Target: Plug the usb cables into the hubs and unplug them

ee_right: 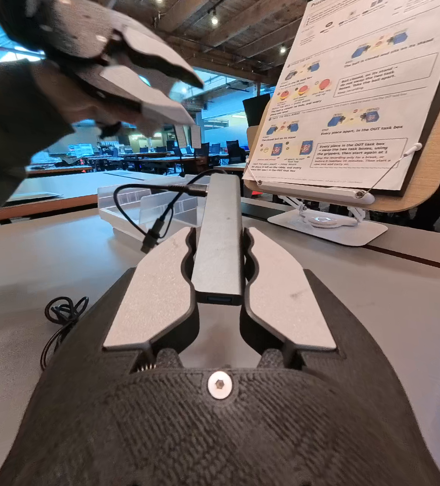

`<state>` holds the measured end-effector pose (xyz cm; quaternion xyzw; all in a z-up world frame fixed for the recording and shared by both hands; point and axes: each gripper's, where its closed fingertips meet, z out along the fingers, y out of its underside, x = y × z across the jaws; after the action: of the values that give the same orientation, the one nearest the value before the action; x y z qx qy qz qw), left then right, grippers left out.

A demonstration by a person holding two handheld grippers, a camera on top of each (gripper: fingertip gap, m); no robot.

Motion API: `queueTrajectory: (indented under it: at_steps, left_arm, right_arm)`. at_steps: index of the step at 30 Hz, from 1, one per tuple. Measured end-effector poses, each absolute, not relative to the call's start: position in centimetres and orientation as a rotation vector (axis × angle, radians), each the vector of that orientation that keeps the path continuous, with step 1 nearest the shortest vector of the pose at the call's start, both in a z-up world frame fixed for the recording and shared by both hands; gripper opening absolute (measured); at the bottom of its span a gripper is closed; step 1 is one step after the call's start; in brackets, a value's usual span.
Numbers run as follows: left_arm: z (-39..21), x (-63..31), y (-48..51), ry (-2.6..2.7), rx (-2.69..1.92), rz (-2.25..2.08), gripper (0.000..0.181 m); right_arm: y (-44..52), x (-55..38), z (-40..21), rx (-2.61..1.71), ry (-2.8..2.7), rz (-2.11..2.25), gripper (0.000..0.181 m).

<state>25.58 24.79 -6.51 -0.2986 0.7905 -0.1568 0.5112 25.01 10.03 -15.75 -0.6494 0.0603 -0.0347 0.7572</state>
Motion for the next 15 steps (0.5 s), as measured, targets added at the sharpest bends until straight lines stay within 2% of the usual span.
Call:
queueTrajectory:
  at_steps: [2,4,7,10,15]
  left_arm:
    - [-3.8,23.2,25.8,1.666,-0.825,-0.449,0.049]
    - [-3.8,20.3,25.1,1.564,-0.942,-0.577,0.042]
    - [-10.7,16.0,20.2,1.822,-1.125,-0.773,0.041]
    - [-17.9,12.7,17.0,2.030,-1.251,-0.768,0.039]
    - [-24.0,11.5,15.5,2.097,-1.544,-0.815,0.028]
  right_arm:
    - [9.9,25.3,-15.7,-1.408,0.152,-0.076,0.035]
    - [9.8,25.6,-15.7,-1.403,0.169,-0.073,0.035]
    - [9.8,25.7,-15.7,-1.403,0.171,-0.082,0.035]
    - [10.1,25.4,-15.8,-1.419,0.147,-0.086,0.035]
    - [10.2,25.0,-15.8,-1.426,0.122,-0.110,0.034]
